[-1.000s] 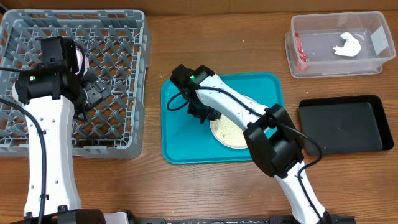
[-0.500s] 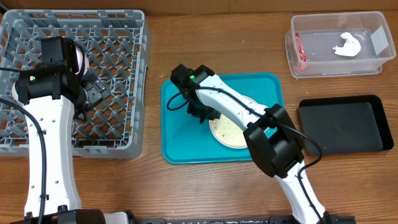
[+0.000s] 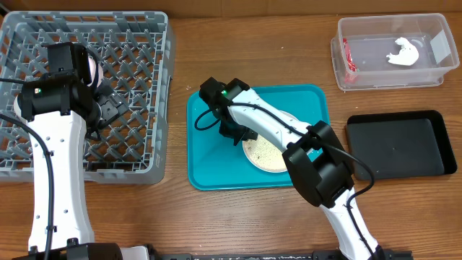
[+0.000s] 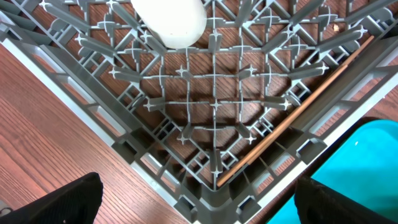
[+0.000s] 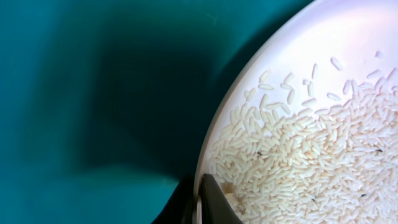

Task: Sort waste into correct bins and load items into the dishwasher
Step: 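Move the right gripper to the plate and grasp its left rim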

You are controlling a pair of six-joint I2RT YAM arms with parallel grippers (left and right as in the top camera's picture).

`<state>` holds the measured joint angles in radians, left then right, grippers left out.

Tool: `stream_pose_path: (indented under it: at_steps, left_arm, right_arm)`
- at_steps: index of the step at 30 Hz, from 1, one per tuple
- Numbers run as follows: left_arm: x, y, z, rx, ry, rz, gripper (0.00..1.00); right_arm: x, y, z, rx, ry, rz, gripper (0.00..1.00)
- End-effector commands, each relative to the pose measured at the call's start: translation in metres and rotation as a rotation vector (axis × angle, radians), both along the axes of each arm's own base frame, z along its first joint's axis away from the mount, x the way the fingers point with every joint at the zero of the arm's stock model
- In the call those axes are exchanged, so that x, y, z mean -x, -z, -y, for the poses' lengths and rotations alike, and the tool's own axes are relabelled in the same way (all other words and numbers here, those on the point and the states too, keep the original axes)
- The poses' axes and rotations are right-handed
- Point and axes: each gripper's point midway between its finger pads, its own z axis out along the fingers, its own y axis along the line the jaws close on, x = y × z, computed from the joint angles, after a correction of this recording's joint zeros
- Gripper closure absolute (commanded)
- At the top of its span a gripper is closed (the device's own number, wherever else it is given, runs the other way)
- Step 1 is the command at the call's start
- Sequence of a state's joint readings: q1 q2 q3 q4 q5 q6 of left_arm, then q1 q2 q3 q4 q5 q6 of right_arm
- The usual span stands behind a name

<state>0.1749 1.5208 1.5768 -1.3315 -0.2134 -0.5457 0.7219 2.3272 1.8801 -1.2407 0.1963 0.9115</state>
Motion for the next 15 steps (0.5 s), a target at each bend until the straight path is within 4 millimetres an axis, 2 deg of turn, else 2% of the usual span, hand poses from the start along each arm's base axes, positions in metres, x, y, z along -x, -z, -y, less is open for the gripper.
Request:
stream_pose_path:
  at_steps: [1, 15]
  left_arm:
    - [0.001, 0.003, -0.001, -0.005, 0.013, -0.014, 0.00]
    - [0.001, 0.003, -0.001, -0.005, 0.013, -0.014, 0.00]
  right_arm:
    - [0.009, 0.010, 0.004, 0.022, 0.000, -0.033, 0.96]
    - [0.002, -0.007, 0.052, 0.293, -0.107, 0.015, 0.96]
